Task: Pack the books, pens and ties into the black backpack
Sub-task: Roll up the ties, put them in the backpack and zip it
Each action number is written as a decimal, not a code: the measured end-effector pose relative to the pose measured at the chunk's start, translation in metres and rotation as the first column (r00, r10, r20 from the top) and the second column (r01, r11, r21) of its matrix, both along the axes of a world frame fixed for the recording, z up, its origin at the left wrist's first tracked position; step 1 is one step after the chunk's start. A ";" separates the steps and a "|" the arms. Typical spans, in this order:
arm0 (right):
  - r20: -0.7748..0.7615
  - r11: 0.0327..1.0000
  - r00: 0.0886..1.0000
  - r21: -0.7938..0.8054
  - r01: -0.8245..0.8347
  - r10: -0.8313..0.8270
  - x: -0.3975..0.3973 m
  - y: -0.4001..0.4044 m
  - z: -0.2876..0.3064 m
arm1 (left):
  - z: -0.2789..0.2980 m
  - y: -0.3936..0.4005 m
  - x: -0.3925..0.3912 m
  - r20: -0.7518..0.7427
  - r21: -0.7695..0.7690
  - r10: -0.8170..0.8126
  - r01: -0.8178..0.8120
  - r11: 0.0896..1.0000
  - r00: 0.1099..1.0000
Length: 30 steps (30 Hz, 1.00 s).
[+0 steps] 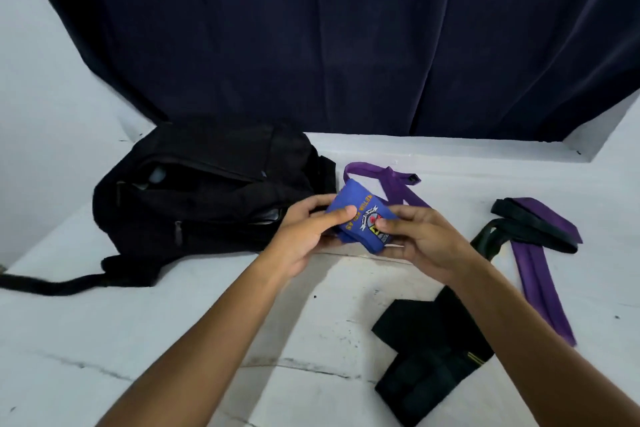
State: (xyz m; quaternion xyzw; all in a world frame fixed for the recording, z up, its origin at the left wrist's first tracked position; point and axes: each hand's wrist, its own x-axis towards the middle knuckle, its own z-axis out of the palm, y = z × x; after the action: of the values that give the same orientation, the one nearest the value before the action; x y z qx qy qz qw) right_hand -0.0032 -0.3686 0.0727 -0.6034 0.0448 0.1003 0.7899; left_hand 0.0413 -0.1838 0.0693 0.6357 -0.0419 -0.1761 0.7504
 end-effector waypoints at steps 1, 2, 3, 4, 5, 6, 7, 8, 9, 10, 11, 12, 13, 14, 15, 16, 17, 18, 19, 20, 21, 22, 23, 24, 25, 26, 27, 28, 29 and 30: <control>0.009 1.000 1.000 -0.014 -0.016 0.016 0.004 0.007 0.002 | 0.002 0.009 0.000 0.017 0.033 0.013 -0.013 0.999 1.000; 0.014 1.000 1.000 -0.013 -0.026 0.026 0.009 0.018 0.004 | 0.003 0.021 0.002 0.025 0.042 0.034 -0.035 0.999 0.999; 0.012 1.000 1.000 0.013 -0.026 0.025 0.013 0.029 0.005 | 0.005 0.031 0.002 0.020 0.026 0.055 -0.056 0.998 0.998; 0.006 0.998 1.000 0.062 -0.028 0.028 0.017 0.041 0.006 | 0.007 0.041 0.003 0.011 -0.006 0.082 -0.082 0.997 0.997; -0.003 0.992 0.999 0.124 -0.039 0.040 0.021 0.052 0.006 | 0.010 0.051 0.004 0.006 -0.042 0.112 -0.112 0.993 0.994; -0.005 0.982 0.998 0.180 -0.062 0.064 0.024 0.063 0.007 | 0.012 0.059 0.005 0.000 -0.074 0.143 -0.143 0.987 0.990; 0.002 0.973 0.996 0.212 -0.091 0.093 0.028 0.077 0.007 | 0.016 0.070 0.006 0.001 -0.104 0.171 -0.170 0.980 0.985; 0.012 0.969 0.994 0.222 -0.110 0.111 0.031 0.089 0.009 | 0.018 0.080 0.007 0.008 -0.119 0.193 -0.191 0.974 0.981; 0.026 0.971 0.993 0.212 -0.115 0.112 0.036 0.102 0.010 | 0.019 0.092 0.010 0.022 -0.117 0.209 -0.205 0.972 0.978; 0.037 0.975 0.994 0.197 -0.108 0.102 0.040 0.114 0.012 | 0.022 0.104 0.012 0.042 -0.096 0.221 -0.216 0.972 0.974; 0.048 0.980 0.995 0.173 -0.100 0.093 0.044 0.125 0.014 | 0.024 0.115 0.014 0.078 -0.049 0.238 -0.235 0.971 0.968; 0.059 0.985 0.994 0.147 -0.095 0.087 0.049 0.138 0.016 | 0.026 0.132 0.020 0.153 0.029 0.265 -0.272 0.962 0.952; 0.069 0.989 0.994 0.117 -0.094 0.087 0.053 0.148 0.018 | 0.026 0.149 0.028 0.297 0.119 0.307 -0.353 0.928 0.904; 0.078 0.992 0.993 0.084 -0.093 0.086 0.058 0.158 0.019 | 0.025 0.170 0.038 0.496 0.186 0.333 -0.473 0.861 0.802; 0.083 0.995 0.993 0.049 -0.090 0.086 0.062 0.166 0.021 | 0.025 0.192 0.049 0.698 0.208 0.307 -0.593 0.778 0.647; 0.086 0.996 0.992 0.008 -0.089 0.088 0.065 0.172 0.022 | 0.027 0.213 0.059 0.855 0.200 0.219 -0.690 0.696 0.469; 0.088 0.995 0.991 -0.037 -0.094 0.097 0.069 0.180 0.022 | 0.029 0.233 0.073 0.947 0.194 0.080 -0.752 0.630 0.311; 0.085 0.991 0.990 -0.078 -0.109 0.115 0.071 0.188 0.021 | 0.030 0.250 0.089 0.978 0.205 -0.085 -0.784 0.586 0.193; 0.081 0.986 0.987 -0.110 -0.127 0.136 0.074 0.196 0.021 | 0.032 0.262 0.108 0.962 0.239 -0.246 -0.796 0.556 0.118; 0.069 0.982 0.986 -0.127 -0.142 0.152 0.076 0.203 0.020 | 0.034 0.268 0.126 0.918 0.291 -0.388 -0.798 0.528 0.079; 0.050 0.980 0.986 -0.128 -0.151 0.159 0.078 0.209 0.019 | 0.036 0.269 0.142 0.859 0.357 -0.508 -0.786 0.505 0.064; 0.024 0.981 0.988 -0.117 -0.151 0.155 0.080 0.216 0.019 | 0.038 0.268 0.156 0.796 0.430 -0.601 -0.764 0.481 0.070; -0.004 0.984 0.989 -0.100 -0.146 0.146 0.082 0.222 0.019 | 0.041 0.265 0.167 0.734 0.522 -0.670 -0.725 0.450 0.112; -0.028 0.988 0.991 -0.081 -0.135 0.133 0.084 0.227 0.020 | 0.046 0.261 0.177 0.676 0.621 -0.714 -0.664 0.418 0.183; -0.048 0.990 0.991 -0.063 -0.126 0.123 0.086 0.231 0.020 | 0.051 0.257 0.185 0.618 0.715 -0.740 -0.582 0.387 0.267; -0.061 0.991 0.991 -0.049 -0.121 0.118 0.086 0.235 0.021 | 0.055 0.254 0.192 0.576 0.783 -0.746 -0.487 0.387 0.333; -0.066 0.992 0.992 -0.044 -0.115 0.112 0.087 0.238 0.023 | 0.059 0.253 0.201 0.574 0.810 -0.726 -0.391 0.437 0.378; -0.063 0.993 0.992 -0.043 -0.110 0.107 0.089 0.243 0.026 | 0.064 0.251 0.209 0.606 0.796 -0.685 -0.321 0.513 0.405; -0.052 0.994 0.994 -0.041 -0.100 0.098 0.092 0.248 0.029 | 0.070 0.249 0.216 0.647 0.760 -0.631 -0.288 0.583 0.429; -0.035 0.996 0.996 -0.037 -0.085 0.083 0.096 0.254 0.034 | 0.076 0.248 0.223 0.683 0.719 -0.573 -0.281 0.635 0.454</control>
State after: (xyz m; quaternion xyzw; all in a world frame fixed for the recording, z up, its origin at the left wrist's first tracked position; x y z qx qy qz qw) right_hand 0.0924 -0.1149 0.1063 -0.6181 0.0344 0.1425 0.7723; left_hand 0.2640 0.0641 0.1453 0.8715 -0.4054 0.1045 0.2553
